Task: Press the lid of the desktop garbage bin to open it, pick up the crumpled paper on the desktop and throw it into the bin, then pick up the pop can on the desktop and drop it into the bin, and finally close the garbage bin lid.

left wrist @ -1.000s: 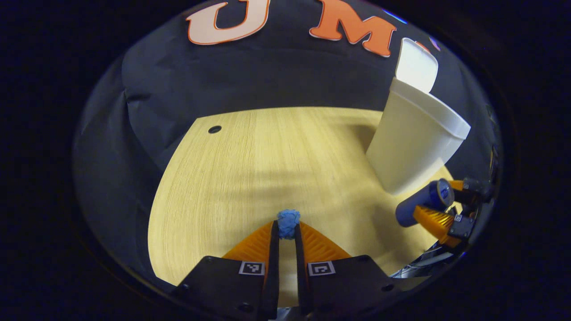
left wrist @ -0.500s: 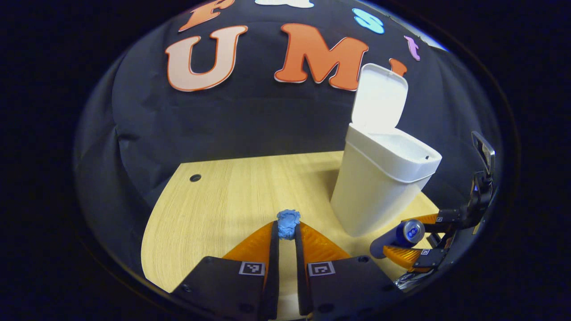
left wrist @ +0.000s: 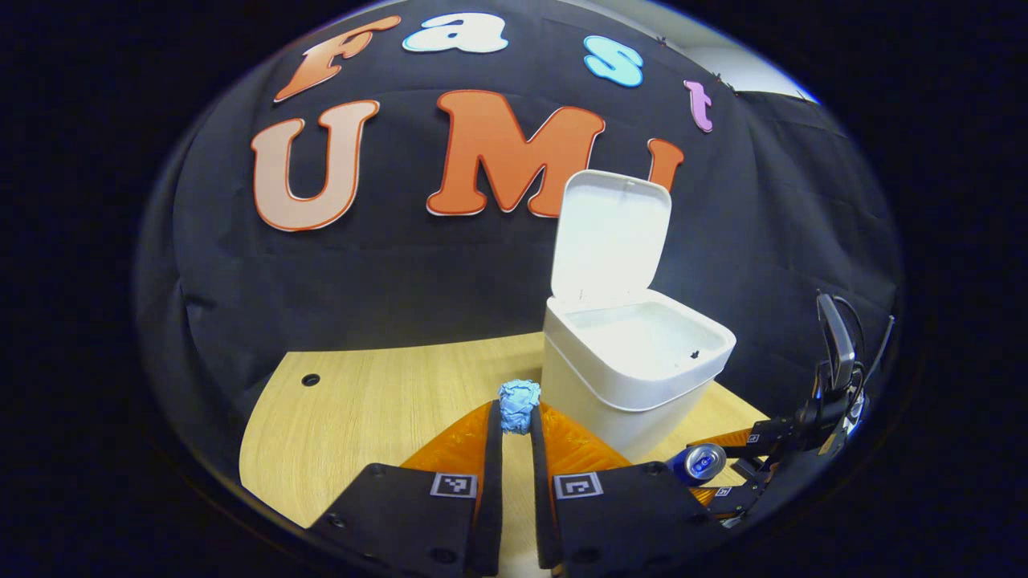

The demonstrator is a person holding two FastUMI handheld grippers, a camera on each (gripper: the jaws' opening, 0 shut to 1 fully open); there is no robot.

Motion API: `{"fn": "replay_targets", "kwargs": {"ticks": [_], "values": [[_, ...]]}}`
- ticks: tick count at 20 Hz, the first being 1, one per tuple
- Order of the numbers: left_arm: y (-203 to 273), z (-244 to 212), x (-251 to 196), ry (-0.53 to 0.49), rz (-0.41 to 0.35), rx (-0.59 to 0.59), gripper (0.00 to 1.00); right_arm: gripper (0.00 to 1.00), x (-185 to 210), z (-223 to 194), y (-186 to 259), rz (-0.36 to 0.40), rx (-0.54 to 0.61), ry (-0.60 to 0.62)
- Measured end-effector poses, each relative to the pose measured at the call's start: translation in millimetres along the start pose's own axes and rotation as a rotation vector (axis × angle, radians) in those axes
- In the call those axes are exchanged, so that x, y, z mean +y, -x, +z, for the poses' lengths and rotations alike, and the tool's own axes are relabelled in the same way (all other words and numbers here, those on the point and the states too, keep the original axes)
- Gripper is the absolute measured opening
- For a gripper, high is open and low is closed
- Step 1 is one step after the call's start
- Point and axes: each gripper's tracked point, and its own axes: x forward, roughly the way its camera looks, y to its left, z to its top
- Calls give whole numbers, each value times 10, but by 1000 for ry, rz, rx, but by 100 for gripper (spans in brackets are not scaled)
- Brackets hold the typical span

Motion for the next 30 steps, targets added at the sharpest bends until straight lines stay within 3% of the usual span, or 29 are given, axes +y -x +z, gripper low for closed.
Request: {"fn": "replay_targets", "kwargs": {"ticks": [11,12,13,20,21,23,24,25,30], "values": [[-285,310,-752,-51,-122,-68,20,81,-327,2,256,-60,-13,-20],[-310,332,-796,-52,-128,-71,21,77,-344,-3,270,-64,-13,-23],[-329,353,-834,-54,-135,-74,21,81,-368,-4,289,-70,-12,-24],[-519,333,-1014,-71,-150,-72,21,81,-518,8,412,-99,-19,-47],[-535,312,-1022,-73,-151,-70,21,77,-531,12,427,-100,-22,-51],[-585,294,-1051,-88,-153,-63,21,81,-567,25,459,-109,-27,-56],[-585,269,-1059,-97,-157,-59,21,77,-591,41,470,-117,-28,-58],[-597,238,-1071,-104,-156,-56,23,81,-613,43,481,-120,-32,-62],[-631,157,-1079,-102,-161,-33,28,81,-736,181,599,-159,-61,-47]]}}
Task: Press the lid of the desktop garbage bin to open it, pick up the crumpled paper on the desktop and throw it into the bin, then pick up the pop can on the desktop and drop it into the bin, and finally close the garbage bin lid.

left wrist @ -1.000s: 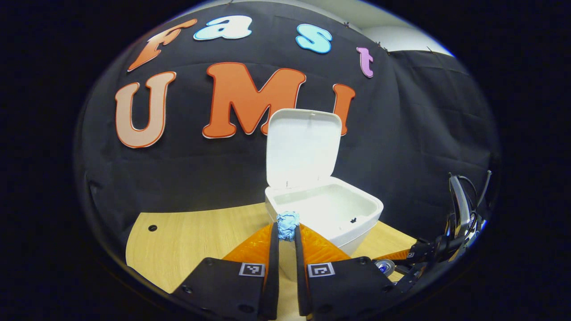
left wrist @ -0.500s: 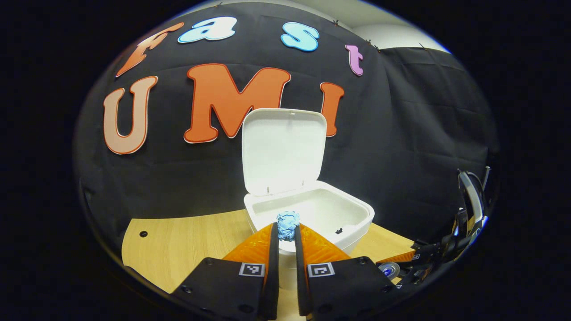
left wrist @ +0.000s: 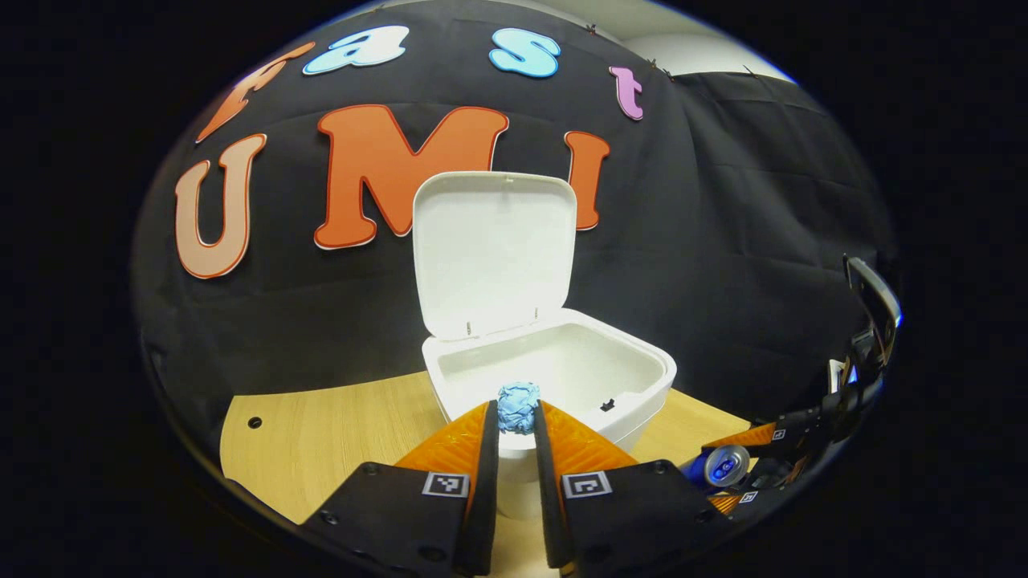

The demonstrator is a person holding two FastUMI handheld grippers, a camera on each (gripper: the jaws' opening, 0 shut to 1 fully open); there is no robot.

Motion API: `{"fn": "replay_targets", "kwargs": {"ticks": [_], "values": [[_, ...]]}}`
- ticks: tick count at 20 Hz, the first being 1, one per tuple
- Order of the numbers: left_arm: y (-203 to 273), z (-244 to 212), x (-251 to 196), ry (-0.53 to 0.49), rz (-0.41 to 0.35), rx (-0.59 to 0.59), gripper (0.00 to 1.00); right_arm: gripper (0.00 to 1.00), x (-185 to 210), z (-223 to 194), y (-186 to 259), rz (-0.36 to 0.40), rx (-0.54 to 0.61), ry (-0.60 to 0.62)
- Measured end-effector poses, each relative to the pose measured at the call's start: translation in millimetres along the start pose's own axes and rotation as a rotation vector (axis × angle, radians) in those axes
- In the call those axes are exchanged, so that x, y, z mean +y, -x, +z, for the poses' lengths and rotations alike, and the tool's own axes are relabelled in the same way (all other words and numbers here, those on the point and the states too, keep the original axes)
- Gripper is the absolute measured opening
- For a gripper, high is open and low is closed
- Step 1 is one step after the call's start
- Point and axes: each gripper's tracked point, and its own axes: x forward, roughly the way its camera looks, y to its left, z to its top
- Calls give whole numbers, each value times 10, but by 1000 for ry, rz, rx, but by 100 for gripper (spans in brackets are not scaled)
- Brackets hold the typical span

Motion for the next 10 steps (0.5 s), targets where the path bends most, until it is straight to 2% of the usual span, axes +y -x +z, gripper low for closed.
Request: {"fn": "replay_targets", "kwargs": {"ticks": [4,5,6,7,8,10], "values": [[6,-4,31,-10,4,-3,31,81,-134,256,65,-32,-47,23],[35,-12,26,-15,2,-7,34,81,-162,353,96,-36,-65,22],[28,0,29,-20,2,-14,39,77,-183,457,138,-41,-85,18],[39,-3,39,-25,9,-13,51,81,-211,560,176,-45,-106,16],[52,-15,49,-28,11,-13,52,81,-252,671,201,-54,-128,18],[85,-35,95,-32,22,-17,64,81,-317,831,261,-63,-159,33]]}}
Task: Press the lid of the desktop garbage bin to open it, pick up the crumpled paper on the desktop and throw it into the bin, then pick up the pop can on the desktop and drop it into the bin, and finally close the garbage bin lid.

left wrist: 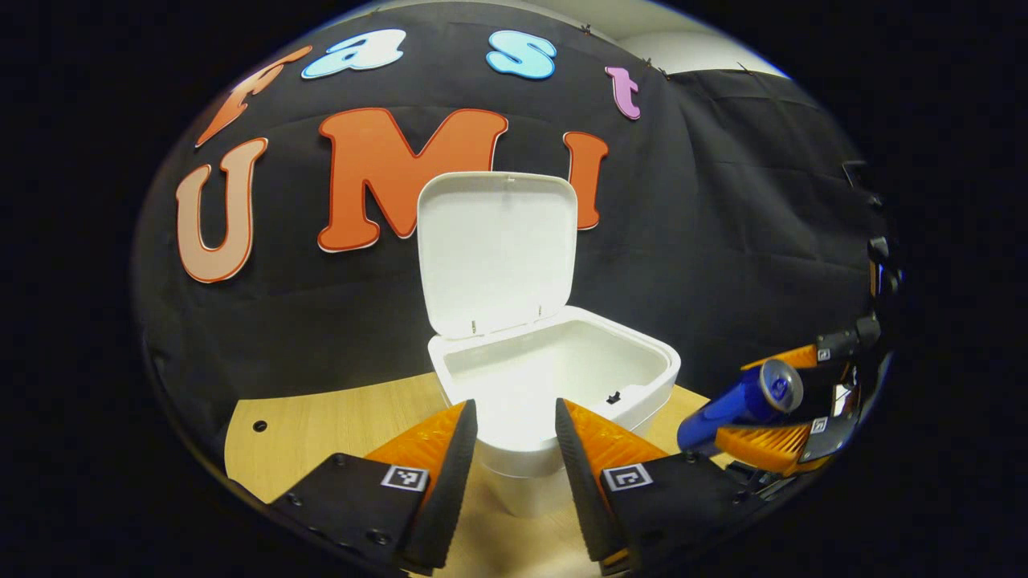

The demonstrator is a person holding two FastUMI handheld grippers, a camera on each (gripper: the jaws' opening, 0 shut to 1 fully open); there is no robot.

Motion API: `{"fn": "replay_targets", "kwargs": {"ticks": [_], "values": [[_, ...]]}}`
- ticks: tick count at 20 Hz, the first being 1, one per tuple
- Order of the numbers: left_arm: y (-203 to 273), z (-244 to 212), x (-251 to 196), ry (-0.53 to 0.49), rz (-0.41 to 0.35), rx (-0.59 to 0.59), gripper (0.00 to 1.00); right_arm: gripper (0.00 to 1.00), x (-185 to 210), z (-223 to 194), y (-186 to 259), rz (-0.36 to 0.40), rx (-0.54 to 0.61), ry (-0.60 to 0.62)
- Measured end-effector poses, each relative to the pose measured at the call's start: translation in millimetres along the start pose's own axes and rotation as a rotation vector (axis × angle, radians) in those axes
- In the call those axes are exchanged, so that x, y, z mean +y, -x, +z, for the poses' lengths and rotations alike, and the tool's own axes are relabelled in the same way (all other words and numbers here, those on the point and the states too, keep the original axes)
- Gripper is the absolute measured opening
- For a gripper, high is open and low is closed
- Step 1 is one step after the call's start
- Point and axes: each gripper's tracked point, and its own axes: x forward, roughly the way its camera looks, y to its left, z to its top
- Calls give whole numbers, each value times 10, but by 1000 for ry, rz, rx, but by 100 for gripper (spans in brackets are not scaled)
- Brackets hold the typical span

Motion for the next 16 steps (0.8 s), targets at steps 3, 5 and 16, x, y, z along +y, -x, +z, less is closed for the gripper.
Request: {"fn": "replay_targets", "kwargs": {"ticks": [3,5,16], "values": [[53,-6,88,9,21,-6,77,81,-50,252,14,2,-46,13],[107,-21,168,18,40,-7,82,77,-74,370,9,6,-72,18],[535,-223,661,24,204,-4,84,81,-165,851,-329,41,-171,6]]}}
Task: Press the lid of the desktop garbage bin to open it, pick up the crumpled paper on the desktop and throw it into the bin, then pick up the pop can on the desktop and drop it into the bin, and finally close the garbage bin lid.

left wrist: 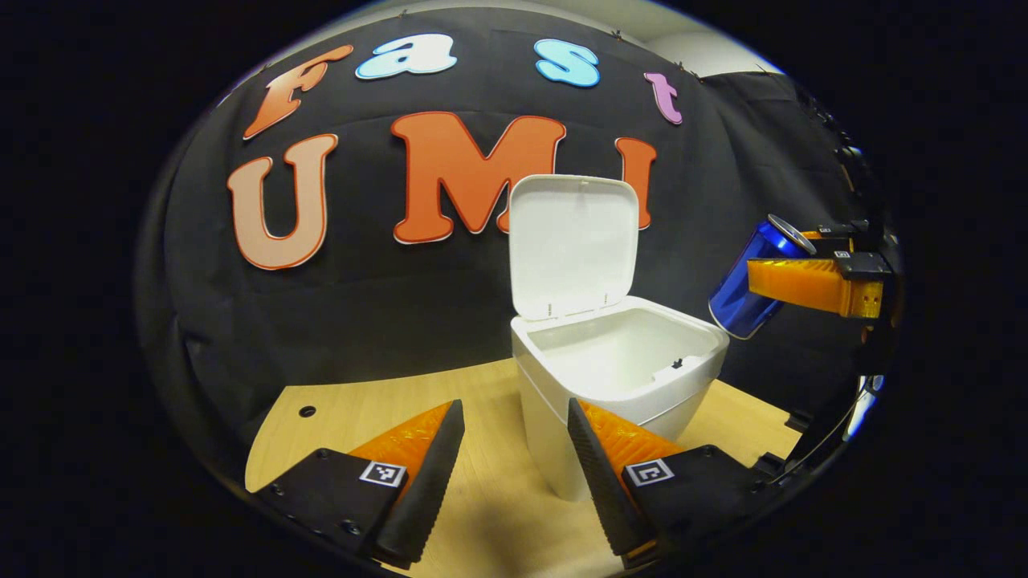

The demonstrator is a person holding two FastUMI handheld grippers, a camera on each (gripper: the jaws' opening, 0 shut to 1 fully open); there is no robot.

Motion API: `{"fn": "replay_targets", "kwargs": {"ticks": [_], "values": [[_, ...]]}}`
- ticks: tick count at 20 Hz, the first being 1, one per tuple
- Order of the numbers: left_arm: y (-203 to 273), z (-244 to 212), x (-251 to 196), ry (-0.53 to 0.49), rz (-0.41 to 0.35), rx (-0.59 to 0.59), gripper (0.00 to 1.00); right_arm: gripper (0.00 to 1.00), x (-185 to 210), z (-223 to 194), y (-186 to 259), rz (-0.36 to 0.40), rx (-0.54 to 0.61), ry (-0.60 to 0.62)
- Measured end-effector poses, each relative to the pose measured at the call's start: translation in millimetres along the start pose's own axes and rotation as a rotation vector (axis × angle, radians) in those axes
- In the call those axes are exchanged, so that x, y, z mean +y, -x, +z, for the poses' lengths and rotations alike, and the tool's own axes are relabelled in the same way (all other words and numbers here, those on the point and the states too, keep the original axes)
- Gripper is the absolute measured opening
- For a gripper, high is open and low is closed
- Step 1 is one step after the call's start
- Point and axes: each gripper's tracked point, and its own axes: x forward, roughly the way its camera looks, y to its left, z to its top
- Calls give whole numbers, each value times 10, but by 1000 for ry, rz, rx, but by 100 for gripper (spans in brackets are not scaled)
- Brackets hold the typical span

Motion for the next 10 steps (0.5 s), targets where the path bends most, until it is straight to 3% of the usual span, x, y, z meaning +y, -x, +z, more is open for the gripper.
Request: {"fn": "replay_targets", "kwargs": {"ticks": [10], "values": [[408,-238,519,63,212,32,82,81,35,-227,-462,78,71,35]]}}
